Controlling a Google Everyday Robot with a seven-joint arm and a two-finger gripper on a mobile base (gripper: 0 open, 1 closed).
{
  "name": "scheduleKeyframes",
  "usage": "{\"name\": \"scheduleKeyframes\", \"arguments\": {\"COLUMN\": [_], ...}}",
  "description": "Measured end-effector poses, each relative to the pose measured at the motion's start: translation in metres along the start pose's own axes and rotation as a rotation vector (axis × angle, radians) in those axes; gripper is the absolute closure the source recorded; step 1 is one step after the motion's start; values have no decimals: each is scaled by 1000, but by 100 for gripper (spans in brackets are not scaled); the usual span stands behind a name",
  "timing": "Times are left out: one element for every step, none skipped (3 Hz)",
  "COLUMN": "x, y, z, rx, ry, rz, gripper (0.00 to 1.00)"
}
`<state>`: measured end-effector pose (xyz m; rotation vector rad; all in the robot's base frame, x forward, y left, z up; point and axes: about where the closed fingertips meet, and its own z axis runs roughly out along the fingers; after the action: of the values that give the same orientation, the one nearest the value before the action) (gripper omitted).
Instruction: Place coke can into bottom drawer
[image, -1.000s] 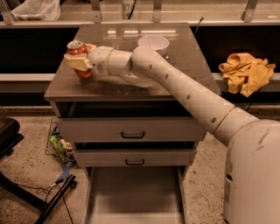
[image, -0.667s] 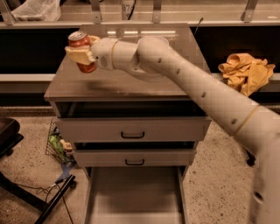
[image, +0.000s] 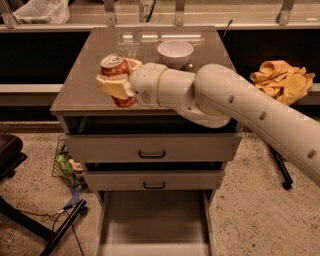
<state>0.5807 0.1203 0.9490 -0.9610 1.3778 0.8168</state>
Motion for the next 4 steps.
{"name": "scheduleKeyframes", "arguments": {"x": [29,68,116,205], "y": [3,6,6,39], "z": [-51,-85,-107,-163], "rx": [7,-61,-157,-234], "ry": [0,-18,-41,-56], "rz": [-10,-12,-8,61], "gripper": [100,100,100,100]}}
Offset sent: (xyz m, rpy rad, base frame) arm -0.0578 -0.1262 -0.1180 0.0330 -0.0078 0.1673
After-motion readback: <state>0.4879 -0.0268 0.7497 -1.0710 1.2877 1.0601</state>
